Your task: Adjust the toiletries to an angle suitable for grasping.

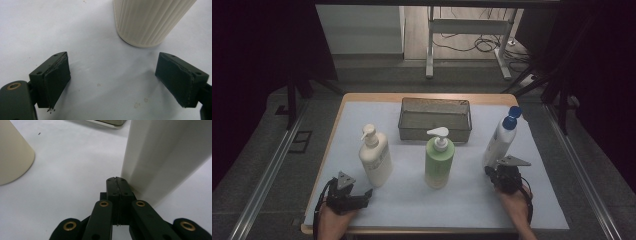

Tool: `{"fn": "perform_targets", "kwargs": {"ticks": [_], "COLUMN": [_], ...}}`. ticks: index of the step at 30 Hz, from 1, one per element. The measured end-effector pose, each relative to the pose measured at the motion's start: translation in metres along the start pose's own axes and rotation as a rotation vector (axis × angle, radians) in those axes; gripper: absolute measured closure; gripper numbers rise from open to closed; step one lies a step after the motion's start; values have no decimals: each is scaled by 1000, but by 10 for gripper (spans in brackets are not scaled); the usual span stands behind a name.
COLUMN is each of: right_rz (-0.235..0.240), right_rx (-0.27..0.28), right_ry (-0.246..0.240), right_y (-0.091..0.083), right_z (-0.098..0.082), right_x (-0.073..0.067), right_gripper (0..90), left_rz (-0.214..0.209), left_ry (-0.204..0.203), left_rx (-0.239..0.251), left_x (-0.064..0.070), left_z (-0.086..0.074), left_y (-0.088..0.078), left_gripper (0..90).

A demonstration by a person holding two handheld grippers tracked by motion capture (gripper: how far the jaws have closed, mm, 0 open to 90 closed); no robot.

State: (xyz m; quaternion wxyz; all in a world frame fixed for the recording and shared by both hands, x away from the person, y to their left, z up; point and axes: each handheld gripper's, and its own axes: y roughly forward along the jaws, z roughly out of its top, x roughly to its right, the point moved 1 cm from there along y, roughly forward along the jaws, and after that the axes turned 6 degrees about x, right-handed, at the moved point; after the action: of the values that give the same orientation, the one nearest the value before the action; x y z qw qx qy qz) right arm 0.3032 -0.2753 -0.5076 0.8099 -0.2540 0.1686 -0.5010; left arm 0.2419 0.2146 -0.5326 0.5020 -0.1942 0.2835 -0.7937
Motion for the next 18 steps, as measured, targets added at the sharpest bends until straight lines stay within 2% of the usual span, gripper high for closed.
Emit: {"fn": "perform_targets", "kwargs": {"ticks": [12, 18], "right_rz": [-25, -56], "right_rx": [-9, -9], "right_ry": [22, 41], "right_y": [-7, -12], "right_z": [-4, -7], "right_x": [15, 30], "right_gripper": [900, 900], "left_rz": [0, -1], "left_ry": [-3, -4], "left_rx": [2, 2], "left_x": [0, 0], "left_z": [0, 0], "left_y": [0, 0], "left_gripper": [123, 123]}}
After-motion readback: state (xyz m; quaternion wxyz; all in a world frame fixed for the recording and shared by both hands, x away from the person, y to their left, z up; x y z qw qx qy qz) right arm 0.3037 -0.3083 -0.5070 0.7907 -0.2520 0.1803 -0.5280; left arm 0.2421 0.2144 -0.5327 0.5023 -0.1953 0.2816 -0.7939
